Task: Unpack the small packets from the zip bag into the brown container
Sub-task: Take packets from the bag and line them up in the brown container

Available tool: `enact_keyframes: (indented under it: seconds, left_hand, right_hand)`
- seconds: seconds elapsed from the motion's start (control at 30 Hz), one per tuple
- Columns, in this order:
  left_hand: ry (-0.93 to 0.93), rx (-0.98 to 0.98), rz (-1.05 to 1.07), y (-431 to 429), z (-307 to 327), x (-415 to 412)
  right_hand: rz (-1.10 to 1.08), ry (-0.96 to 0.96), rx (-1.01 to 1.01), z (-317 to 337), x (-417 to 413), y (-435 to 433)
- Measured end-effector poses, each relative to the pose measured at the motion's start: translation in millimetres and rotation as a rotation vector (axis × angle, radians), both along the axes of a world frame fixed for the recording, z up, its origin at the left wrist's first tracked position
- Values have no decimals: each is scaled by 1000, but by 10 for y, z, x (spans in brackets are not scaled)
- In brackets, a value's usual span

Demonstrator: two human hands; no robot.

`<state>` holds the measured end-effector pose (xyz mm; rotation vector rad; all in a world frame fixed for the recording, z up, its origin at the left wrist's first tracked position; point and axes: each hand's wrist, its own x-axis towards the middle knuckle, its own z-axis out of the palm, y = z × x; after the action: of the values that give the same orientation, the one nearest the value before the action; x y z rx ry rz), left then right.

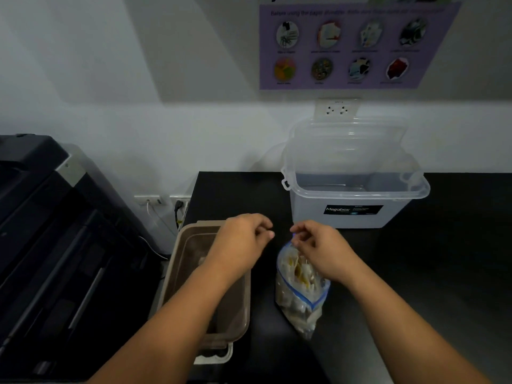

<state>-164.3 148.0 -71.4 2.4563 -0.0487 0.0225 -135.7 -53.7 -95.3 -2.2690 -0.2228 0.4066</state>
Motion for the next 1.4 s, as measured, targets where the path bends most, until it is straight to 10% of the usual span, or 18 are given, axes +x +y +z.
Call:
enact_keyframes:
  seconds: [0.37, 0.63, 1.1, 1.4]
  left_hand:
    - [466, 522, -173, -777, -561, 103]
    - [462, 609, -87, -862, -723, 91]
    - [455, 633, -41, -888, -697, 76]
    - [114, 455, -301, -935, -665, 137]
  right_hand:
    - [197, 16, -608, -200, -190, -255]
    - [116, 40, -760, -372, -227, -268]
    - [-71, 68, -290, -516, -194, -441]
    - [-289, 42, 126, -447, -183, -673]
